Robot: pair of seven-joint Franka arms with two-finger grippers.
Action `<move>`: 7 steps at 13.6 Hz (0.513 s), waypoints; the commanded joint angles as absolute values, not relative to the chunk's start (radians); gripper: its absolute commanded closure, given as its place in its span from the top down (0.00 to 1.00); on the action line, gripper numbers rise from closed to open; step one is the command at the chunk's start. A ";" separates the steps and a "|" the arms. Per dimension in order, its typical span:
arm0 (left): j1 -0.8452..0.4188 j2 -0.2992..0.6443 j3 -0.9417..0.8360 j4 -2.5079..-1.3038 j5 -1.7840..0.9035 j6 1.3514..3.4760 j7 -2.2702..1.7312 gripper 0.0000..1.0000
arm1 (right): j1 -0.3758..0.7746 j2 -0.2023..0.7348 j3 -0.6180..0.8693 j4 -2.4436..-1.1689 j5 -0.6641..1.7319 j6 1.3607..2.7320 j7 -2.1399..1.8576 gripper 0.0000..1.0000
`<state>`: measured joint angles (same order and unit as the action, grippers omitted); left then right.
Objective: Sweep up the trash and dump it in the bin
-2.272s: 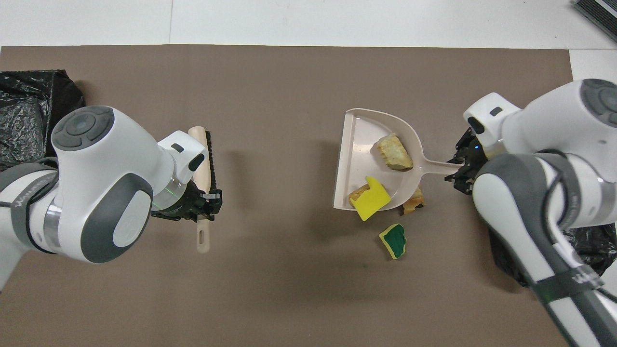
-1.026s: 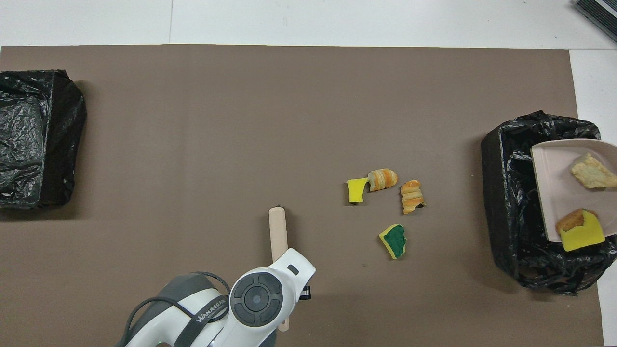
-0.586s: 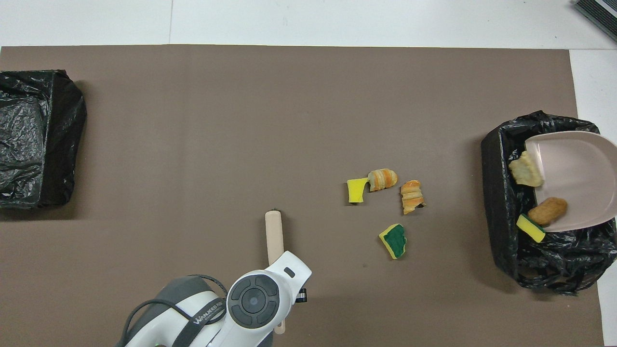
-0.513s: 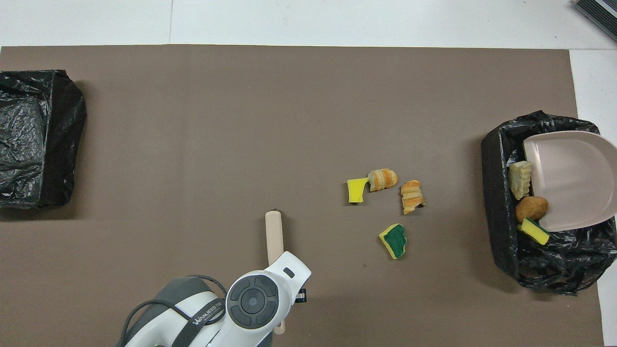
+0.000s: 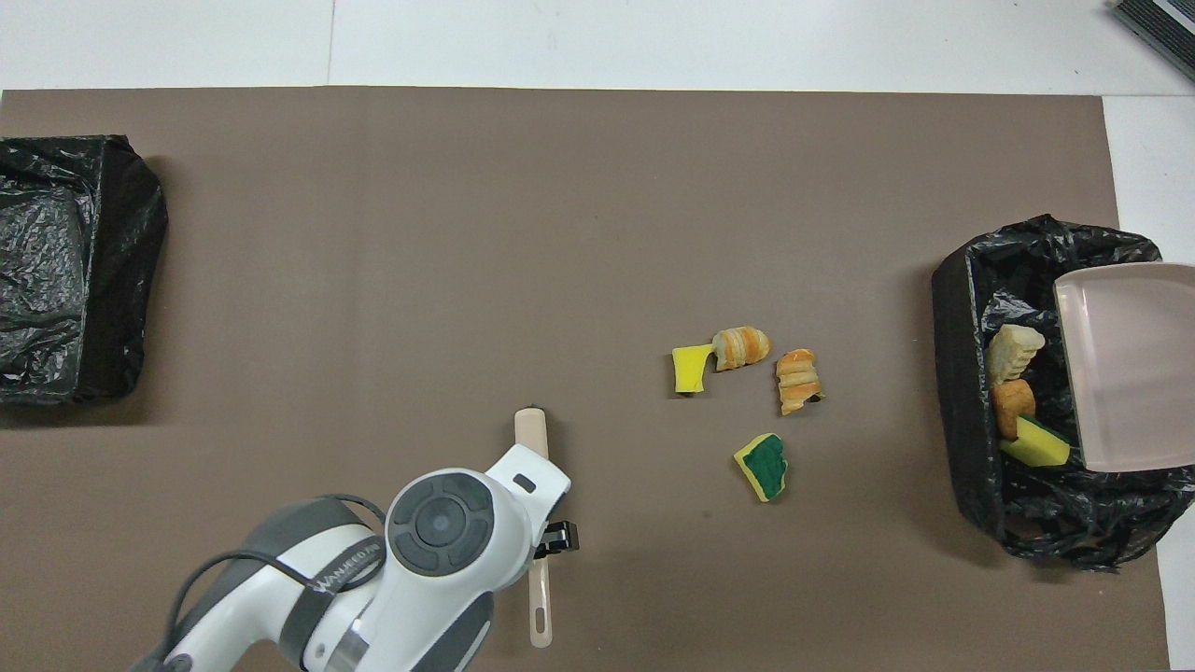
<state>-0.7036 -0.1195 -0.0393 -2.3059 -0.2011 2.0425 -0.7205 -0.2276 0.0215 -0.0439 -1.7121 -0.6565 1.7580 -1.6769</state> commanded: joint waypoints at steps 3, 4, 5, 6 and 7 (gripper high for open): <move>-0.490 -0.127 -0.041 -2.093 -0.181 1.826 -0.519 1.00 | -0.060 -0.043 -0.006 -1.563 -0.661 1.482 -1.544 0.00; -0.445 -0.123 -0.040 -2.047 -0.179 1.791 -0.455 1.00 | -0.031 -0.041 0.026 -1.539 -0.652 1.418 -1.454 0.00; -0.386 -0.120 -0.040 -2.014 -0.169 1.766 -0.381 1.00 | -0.023 -0.040 0.066 -1.519 -0.617 1.361 -1.327 0.00; -0.329 -0.108 -0.041 -1.984 -0.155 1.755 -0.309 1.00 | -0.023 -0.041 0.104 -1.511 -0.548 1.339 -1.183 0.00; -0.298 -0.098 -0.040 -1.953 -0.141 1.744 -0.261 1.00 | -0.023 -0.041 0.126 -1.511 -0.449 1.339 -1.019 0.00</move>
